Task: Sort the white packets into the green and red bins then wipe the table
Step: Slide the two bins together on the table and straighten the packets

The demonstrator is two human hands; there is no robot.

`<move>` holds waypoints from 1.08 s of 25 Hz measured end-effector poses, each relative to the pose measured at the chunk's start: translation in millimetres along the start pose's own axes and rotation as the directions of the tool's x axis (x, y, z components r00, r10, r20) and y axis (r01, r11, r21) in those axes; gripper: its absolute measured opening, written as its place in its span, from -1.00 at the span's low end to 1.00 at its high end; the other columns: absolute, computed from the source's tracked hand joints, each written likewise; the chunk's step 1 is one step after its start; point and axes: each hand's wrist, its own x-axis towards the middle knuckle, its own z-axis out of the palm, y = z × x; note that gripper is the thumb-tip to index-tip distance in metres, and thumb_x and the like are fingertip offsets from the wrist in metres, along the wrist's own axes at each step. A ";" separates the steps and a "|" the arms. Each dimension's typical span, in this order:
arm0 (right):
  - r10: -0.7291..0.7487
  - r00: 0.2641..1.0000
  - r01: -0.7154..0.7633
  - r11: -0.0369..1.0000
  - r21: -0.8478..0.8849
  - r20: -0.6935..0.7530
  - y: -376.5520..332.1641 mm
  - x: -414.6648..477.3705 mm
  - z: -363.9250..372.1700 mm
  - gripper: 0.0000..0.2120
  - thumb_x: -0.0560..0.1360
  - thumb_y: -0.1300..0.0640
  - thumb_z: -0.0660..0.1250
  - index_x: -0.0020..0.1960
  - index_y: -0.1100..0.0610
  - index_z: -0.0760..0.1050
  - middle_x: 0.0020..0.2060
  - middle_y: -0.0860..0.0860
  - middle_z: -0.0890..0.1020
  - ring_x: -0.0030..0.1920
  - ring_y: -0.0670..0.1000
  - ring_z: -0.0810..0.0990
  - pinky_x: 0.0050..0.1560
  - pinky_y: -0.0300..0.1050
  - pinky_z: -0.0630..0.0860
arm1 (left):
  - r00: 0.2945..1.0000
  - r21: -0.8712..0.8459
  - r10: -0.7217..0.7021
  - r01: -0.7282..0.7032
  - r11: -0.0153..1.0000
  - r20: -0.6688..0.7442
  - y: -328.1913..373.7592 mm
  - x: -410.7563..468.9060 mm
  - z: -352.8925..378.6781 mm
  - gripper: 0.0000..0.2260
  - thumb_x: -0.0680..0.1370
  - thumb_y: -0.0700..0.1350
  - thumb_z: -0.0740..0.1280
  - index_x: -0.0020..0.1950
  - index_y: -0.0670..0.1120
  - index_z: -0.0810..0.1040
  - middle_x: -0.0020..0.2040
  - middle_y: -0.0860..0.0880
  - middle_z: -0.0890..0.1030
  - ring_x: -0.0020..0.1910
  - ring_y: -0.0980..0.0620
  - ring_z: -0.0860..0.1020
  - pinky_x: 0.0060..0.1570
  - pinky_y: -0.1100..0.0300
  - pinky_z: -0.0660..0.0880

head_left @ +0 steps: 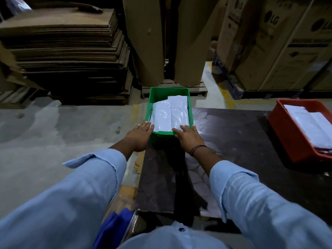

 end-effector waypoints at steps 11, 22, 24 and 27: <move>0.015 1.000 -0.015 1.000 -0.009 0.006 -9.5 20.9 3.6 -0.59 0.69 0.01 0.07 0.53 -0.08 0.29 0.47 0.21 0.36 0.48 0.29 0.25 0.52 0.22 0.06 | 1.000 -0.012 -0.011 0.011 1.000 0.007 -20.3 10.4 2.9 -0.27 0.57 -0.26 0.18 0.66 -0.19 -0.14 0.67 -0.19 -0.10 0.66 -0.11 -0.13 0.61 -0.06 -0.07; -0.017 0.999 0.018 0.999 -0.029 0.028 -7.5 22.1 -3.2 -0.58 0.67 0.05 0.09 0.52 -0.07 0.30 0.27 0.14 0.53 0.33 0.24 0.40 0.43 0.20 0.14 | 0.997 0.023 -0.056 0.055 0.998 0.043 -13.3 13.0 -1.3 -0.31 0.61 -0.23 0.13 0.65 -0.21 -0.16 0.67 -0.19 -0.12 0.66 -0.11 -0.14 0.61 -0.07 -0.08; -0.036 0.998 0.037 0.999 -0.016 0.049 -4.8 21.7 -6.2 -0.55 0.66 0.09 0.11 0.54 -0.06 0.27 0.29 0.15 0.51 0.34 0.23 0.39 0.43 0.18 0.15 | 0.996 0.016 -0.068 0.068 0.998 0.057 -11.1 15.5 -4.1 -0.32 0.62 -0.21 0.13 0.65 -0.23 -0.15 0.67 -0.21 -0.11 0.66 -0.12 -0.12 0.61 -0.07 -0.07; -0.060 0.997 0.060 0.998 0.005 0.045 1.3 15.8 -8.6 -0.46 0.63 0.17 0.14 0.59 0.02 0.15 0.44 0.18 0.38 0.45 0.23 0.29 0.49 0.16 0.10 | 0.994 -0.039 -0.099 0.102 0.994 0.055 -1.5 20.8 -10.6 -0.31 0.63 -0.15 0.18 0.64 -0.26 -0.13 0.66 -0.25 -0.06 0.65 -0.17 -0.05 0.61 -0.05 -0.03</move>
